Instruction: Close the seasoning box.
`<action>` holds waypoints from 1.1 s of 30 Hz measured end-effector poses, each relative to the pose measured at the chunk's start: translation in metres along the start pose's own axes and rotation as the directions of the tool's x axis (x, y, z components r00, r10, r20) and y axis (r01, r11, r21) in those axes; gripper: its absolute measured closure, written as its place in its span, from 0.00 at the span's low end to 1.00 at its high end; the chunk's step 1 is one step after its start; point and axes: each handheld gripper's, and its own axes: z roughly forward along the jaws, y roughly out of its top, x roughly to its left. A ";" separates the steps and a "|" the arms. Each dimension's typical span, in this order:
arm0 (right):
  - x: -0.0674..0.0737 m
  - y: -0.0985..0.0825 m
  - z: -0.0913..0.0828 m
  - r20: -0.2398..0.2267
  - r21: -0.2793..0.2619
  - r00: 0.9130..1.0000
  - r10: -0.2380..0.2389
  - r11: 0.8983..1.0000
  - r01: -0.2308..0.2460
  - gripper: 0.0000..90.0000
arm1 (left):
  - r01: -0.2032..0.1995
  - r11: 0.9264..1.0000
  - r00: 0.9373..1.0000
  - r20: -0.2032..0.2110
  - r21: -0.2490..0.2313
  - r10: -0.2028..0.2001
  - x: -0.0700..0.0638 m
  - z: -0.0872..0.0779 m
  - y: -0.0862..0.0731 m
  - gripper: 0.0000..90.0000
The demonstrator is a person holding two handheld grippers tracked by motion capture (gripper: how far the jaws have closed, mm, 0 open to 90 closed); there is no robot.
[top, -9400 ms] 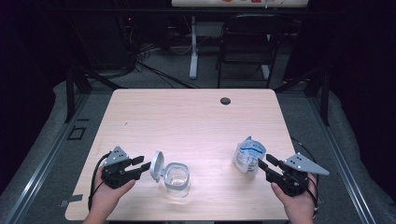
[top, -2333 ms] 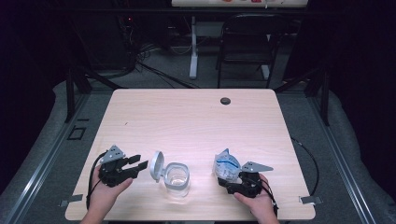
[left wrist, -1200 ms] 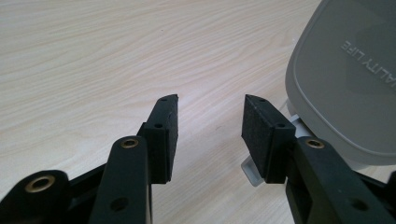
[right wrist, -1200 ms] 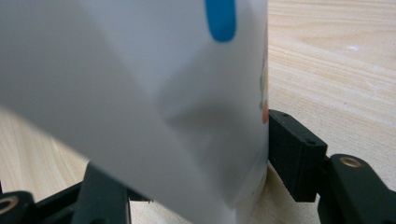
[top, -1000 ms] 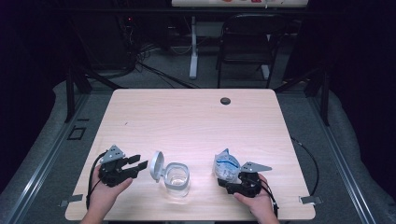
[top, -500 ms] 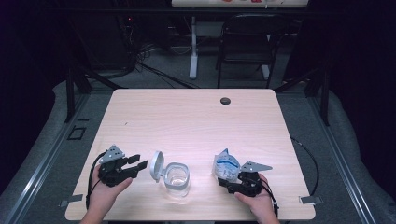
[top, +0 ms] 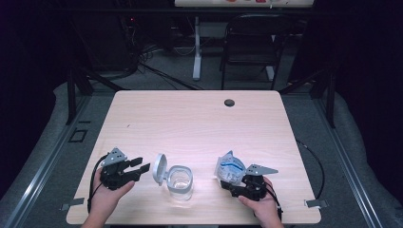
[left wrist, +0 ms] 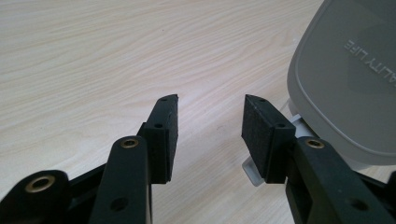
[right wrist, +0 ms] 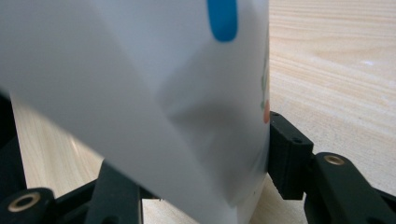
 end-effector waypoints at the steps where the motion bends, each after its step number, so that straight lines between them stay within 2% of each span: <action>1: 0.000 0.001 -0.001 0.017 0.017 1.000 -0.018 1.000 0.018 0.53 | 0.000 1.000 1.000 -0.001 0.004 0.000 0.000 0.000 0.000 0.63; 2: 0.002 0.002 -0.002 0.009 0.008 1.000 -0.014 1.000 0.014 0.53 | 0.000 1.000 1.000 -0.001 0.004 0.000 0.000 0.000 0.000 0.63; 3: 0.002 0.002 -0.003 0.026 0.019 0.999 -0.025 1.000 0.025 0.53 | 0.001 1.000 1.000 -0.001 0.000 -0.001 0.000 0.000 0.000 0.63; 4: 0.003 0.002 -0.003 0.014 0.004 1.000 -0.019 1.000 0.018 0.53 | 0.001 1.000 1.000 -0.001 0.001 -0.001 0.000 0.000 0.000 0.63; 5: 0.004 0.003 -0.004 0.031 0.016 0.999 -0.032 0.999 0.032 0.53 | -0.001 1.000 1.000 -0.001 0.002 0.001 0.000 0.000 0.000 0.63; 6: 0.005 0.004 -0.004 0.020 0.000 1.000 -0.023 1.000 0.023 0.53 | -0.001 1.000 1.000 -0.001 0.002 0.001 0.000 0.000 0.000 0.63; 7: 0.005 0.005 -0.005 0.035 0.014 0.999 -0.036 0.999 0.035 0.53 | -0.001 1.000 1.000 -0.001 0.001 0.001 0.000 0.000 0.000 0.63; 8: 0.006 0.005 -0.005 0.024 0.003 0.999 -0.025 1.000 0.025 0.53 | 0.000 1.000 1.000 0.000 0.000 0.000 0.000 0.000 0.000 0.63; 9: 0.006 0.006 -0.006 0.030 0.010 0.999 -0.038 0.999 0.038 0.53 | 0.001 1.000 1.000 -0.001 0.001 -0.001 0.001 -0.001 0.000 0.63; 11: 0.007 0.007 -0.006 0.026 -0.005 0.999 -0.032 0.999 0.033 0.53 | 0.006 1.000 1.000 -0.006 0.003 -0.006 0.001 -0.002 0.000 0.63; 14: 0.008 0.008 -0.007 0.042 0.006 0.998 -0.040 0.999 0.039 0.53 | 0.008 1.000 1.000 -0.003 -0.003 -0.008 0.003 -0.002 0.000 0.63; 19: 0.010 0.010 -0.009 0.033 0.000 0.998 -0.053 0.999 0.053 0.53 | 0.009 1.000 1.000 -0.005 -0.006 -0.009 0.002 -0.001 0.000 0.63; 25: 0.014 0.015 -0.016 0.068 -0.014 0.996 -0.065 0.998 0.066 0.53 | 0.008 1.000 1.000 -0.003 -0.004 -0.008 0.002 0.001 0.000 0.63; 27: 0.015 0.018 -0.016 0.064 -0.027 0.996 -0.061 0.998 0.063 0.53 | 0.009 1.000 1.000 -0.004 -0.003 -0.009 0.002 0.000 0.000 0.63; 28: 0.015 0.020 -0.017 0.072 -0.012 0.995 -0.075 0.997 0.076 0.53 | 0.011 1.000 1.000 -0.003 -0.005 -0.011 0.003 0.000 0.000 0.63; 31: 0.017 0.023 -0.017 0.078 -0.019 0.994 -0.081 0.996 0.082 0.53 | 0.015 1.000 1.000 -0.007 -0.005 -0.015 0.004 -0.001 0.000 0.63; 33: 0.018 0.026 -0.018 0.102 0.007 0.989 -0.104 0.995 0.104 0.53 | 0.014 1.000 1.000 -0.005 -0.006 -0.014 0.004 -0.001 0.000 0.63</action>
